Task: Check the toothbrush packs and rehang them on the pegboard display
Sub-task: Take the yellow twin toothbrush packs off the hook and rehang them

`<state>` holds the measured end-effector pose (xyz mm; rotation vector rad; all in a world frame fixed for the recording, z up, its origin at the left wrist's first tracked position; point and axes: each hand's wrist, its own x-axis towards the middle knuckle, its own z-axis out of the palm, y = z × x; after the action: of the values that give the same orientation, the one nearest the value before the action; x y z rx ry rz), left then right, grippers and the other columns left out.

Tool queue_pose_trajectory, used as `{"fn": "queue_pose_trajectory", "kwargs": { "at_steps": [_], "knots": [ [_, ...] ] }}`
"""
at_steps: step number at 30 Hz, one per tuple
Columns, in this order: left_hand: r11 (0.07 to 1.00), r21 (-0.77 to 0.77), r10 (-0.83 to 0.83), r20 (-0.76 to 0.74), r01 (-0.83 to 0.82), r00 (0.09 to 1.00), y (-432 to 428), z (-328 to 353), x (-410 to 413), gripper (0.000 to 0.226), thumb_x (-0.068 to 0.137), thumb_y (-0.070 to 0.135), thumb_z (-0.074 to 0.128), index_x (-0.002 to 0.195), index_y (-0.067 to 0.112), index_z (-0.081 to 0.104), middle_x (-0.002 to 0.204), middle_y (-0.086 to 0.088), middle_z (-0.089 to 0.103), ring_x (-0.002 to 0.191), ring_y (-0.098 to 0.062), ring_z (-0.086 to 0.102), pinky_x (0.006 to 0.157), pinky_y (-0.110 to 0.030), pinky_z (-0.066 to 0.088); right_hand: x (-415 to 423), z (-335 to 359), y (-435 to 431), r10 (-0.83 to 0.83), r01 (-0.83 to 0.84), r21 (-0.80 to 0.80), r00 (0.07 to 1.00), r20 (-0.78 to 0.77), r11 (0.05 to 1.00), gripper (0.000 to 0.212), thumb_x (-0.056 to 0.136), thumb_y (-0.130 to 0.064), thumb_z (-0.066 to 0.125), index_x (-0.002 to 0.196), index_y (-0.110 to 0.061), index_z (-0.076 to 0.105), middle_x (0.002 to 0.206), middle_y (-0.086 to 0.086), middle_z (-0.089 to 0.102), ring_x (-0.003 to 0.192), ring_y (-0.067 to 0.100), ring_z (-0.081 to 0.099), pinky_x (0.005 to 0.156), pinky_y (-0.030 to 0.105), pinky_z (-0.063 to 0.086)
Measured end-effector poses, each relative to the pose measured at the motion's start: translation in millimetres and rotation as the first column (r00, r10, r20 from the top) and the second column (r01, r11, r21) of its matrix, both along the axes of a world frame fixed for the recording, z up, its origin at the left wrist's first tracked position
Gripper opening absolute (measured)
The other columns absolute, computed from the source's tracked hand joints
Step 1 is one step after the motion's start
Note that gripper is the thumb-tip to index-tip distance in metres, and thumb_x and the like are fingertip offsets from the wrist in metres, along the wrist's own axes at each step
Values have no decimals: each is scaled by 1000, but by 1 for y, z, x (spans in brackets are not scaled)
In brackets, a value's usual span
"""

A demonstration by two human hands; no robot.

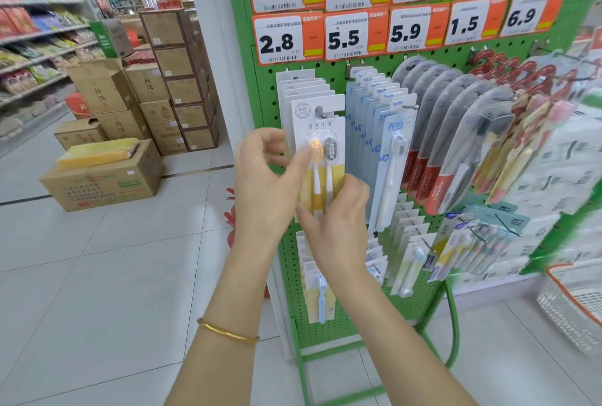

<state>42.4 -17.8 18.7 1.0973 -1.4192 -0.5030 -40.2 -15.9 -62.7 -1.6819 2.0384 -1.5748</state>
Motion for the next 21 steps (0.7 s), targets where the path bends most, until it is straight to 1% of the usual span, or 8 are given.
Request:
{"fn": "queue_pose_trajectory", "kwargs": {
  "at_steps": [2, 3, 5, 7, 11, 13, 17, 21],
  "knots": [
    [998, -58, 35, -23, -36, 999, -11, 8, 8, 17, 92, 16, 57, 106, 23, 54, 100, 3, 55, 77, 9, 51, 70, -6, 40, 1, -2, -3, -2, 2, 9, 1000, -14, 1000, 71, 78, -36, 75, 125, 1, 37, 118, 12, 40, 97, 25, 47, 74, 36, 50],
    [994, -89, 58, -2, -58, 998, -19, 13, 13, 18, 93, 12, 53, 108, 22, 55, 99, 1, 55, 76, 7, 50, 71, -6, 39, 1, -2, -4, -5, 5, 10, 1000, -22, 1000, 71, 79, -36, 74, 126, 2, 36, 118, 12, 40, 98, 25, 47, 75, 35, 49],
    [988, -130, 102, 106, -88, 989, -40, 22, 20, 27, 95, 8, 46, 116, 19, 58, 98, 1, 52, 78, 1, 50, 73, -7, 38, 1, -3, -3, -8, 8, 7, 1000, -23, 1000, 73, 79, -35, 74, 128, 2, 35, 119, 13, 40, 100, 25, 46, 78, 33, 49],
    [983, -150, 137, 247, -102, 959, -65, 31, 24, 34, 96, 9, 43, 125, 18, 58, 97, 1, 51, 85, -8, 49, 79, -17, 39, 1, -3, -1, -3, 3, 6, 1000, -15, 1000, 75, 79, -34, 74, 130, 2, 33, 122, 13, 39, 103, 26, 46, 81, 34, 48],
    [976, -183, 194, 501, -115, 843, -106, 45, 25, 37, 98, 15, 41, 132, 22, 54, 112, -7, 59, 102, -21, 52, 78, -26, 37, 1, -1, 4, 3, -2, 13, 1000, -19, 1000, 84, 79, -35, 74, 139, 1, 26, 134, 14, 35, 118, 29, 44, 91, 39, 47],
    [971, -214, 216, 582, -109, 784, -116, 48, 23, 37, 99, 17, 41, 133, 23, 54, 117, -8, 58, 107, -24, 53, 77, -31, 39, 0, 2, 7, 7, -7, 14, 999, -34, 1000, 90, 80, -37, 72, 144, -1, 20, 141, 15, 31, 126, 28, 39, 99, 36, 41],
    [955, -282, 267, 673, -95, 690, -126, 54, 19, 35, 101, 19, 37, 132, 22, 54, 118, -8, 57, 103, -26, 55, 68, -31, 38, -3, 9, 12, 3, -2, 13, 998, -69, 1000, 96, 82, -40, 70, 148, -4, 11, 147, 13, 26, 135, 25, 30, 104, 32, 35],
    [950, -296, 286, 704, -97, 649, -133, 55, 15, 33, 101, 20, 35, 127, 19, 55, 120, -5, 58, 103, -25, 56, 64, -30, 33, -3, 14, 14, 14, -15, -2, 997, -81, 1000, 94, 84, -38, 68, 149, -5, 9, 149, 12, 24, 138, 24, 25, 107, 26, 25]
  ]
}}
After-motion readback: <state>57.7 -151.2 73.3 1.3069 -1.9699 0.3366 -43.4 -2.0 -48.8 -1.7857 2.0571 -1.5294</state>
